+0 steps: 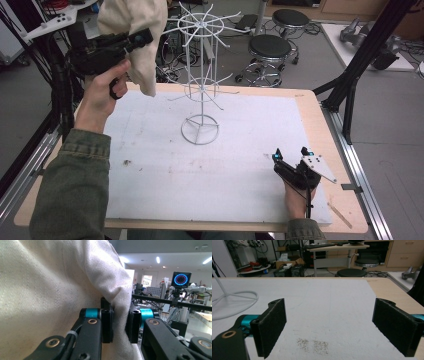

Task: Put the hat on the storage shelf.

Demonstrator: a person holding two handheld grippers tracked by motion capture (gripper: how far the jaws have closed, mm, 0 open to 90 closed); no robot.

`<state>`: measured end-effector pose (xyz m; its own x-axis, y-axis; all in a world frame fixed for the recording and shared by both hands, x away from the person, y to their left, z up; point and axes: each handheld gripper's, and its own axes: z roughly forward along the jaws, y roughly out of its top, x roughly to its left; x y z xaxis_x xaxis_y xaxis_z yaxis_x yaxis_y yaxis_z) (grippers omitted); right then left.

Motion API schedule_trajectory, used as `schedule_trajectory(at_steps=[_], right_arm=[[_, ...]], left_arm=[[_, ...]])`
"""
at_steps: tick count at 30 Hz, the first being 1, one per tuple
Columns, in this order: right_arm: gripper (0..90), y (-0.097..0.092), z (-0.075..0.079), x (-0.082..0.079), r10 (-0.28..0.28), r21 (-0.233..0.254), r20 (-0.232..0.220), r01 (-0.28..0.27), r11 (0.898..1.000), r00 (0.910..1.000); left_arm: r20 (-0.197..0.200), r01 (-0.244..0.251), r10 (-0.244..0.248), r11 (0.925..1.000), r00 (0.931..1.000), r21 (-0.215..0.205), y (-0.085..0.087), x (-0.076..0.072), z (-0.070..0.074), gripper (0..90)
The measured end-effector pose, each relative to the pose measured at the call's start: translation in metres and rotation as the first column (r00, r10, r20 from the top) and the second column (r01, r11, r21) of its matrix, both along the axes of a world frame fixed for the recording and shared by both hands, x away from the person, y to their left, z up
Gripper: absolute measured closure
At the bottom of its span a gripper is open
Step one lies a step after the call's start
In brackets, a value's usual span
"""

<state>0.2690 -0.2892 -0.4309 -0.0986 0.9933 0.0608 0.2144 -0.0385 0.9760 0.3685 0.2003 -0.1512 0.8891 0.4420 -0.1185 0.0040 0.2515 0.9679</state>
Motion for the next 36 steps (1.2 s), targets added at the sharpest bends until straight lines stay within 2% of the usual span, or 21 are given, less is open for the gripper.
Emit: schedule_trajectory(at_steps=[6, 13, 18, 23, 24, 26, 29, 32, 34, 36], right_arm=[[11.1, -0.001, 0.0, 0.0, 0.004, 0.001, -0.005, -0.004, 1.0, 1.0], [11.1, -0.001, 0.0, 0.0, 0.007, 0.005, -0.006, -0.006, 1.0, 1.0], [11.0, -0.002, 0.0, 0.0, 0.007, -0.002, -0.004, -0.007, 1.0, 1.0], [11.1, -0.001, 0.0, 0.0, 0.006, 0.005, -0.007, -0.006, 1.0, 1.0], [11.0, -0.001, 0.0, 0.0, 0.007, 0.002, -0.004, -0.007, 1.0, 1.0], [11.1, -0.001, 0.0, 0.0, 0.006, 0.003, -0.008, -0.006, 1.0, 0.9999], [11.1, -0.001, 0.0, 0.0, 0.006, 0.006, -0.007, -0.006, 1.0, 1.0], [11.1, -0.001, 0.0, 0.0, 0.006, 0.006, -0.011, -0.006, 1.0, 0.9999], [11.1, -0.001, 0.0, 0.0, 0.01, 0.004, -0.005, -0.01, 1.0, 0.9999], [11.1, -0.001, 0.0, -0.001, 0.01, 0.005, -0.006, -0.01, 1.0, 0.9999]], left_arm=[[-0.004, -0.022, 0.022, 0.9993, 0.9997, 0.031, -0.011, 0.009, 0.013, 78.4], [-0.006, -0.029, 0.029, 0.9989, 0.9996, 0.036, -0.014, 0.012, 0.019, 77.9], [-0.035, -0.039, 0.042, 0.996, 0.9985, 0.08, -0.016, 0.016, 0.026, 77.5], [-0.054, -0.041, 0.046, 0.9951, 0.9975, 0.09, -0.018, 0.02, 0.026, 77.2], [-0.067, -0.04, 0.046, 0.9949, 0.9966, 0.093, -0.019, 0.021, 0.025, 77.1], [-0.08, -0.032, 0.041, 0.9932, 0.9959, 0.112, -0.021, 0.023, 0.024, 76.5], [-0.114, -0.039, 0.056, 0.9889, 0.992, 0.143, -0.025, 0.026, 0.021, 72.1], [-0.146, -0.075, 0.1, 0.983, 0.9842, 0.168, -0.028, 0.029, 0.019, 59.8], [-0.168, -0.062, 0.088, 0.9858, 0.9819, 0.156, -0.027, 0.032, 0.016, 56.0], [-0.162, -0.059, 0.083, 0.9867, 0.9833, 0.152, -0.026, 0.032, 0.015, 55.5]])
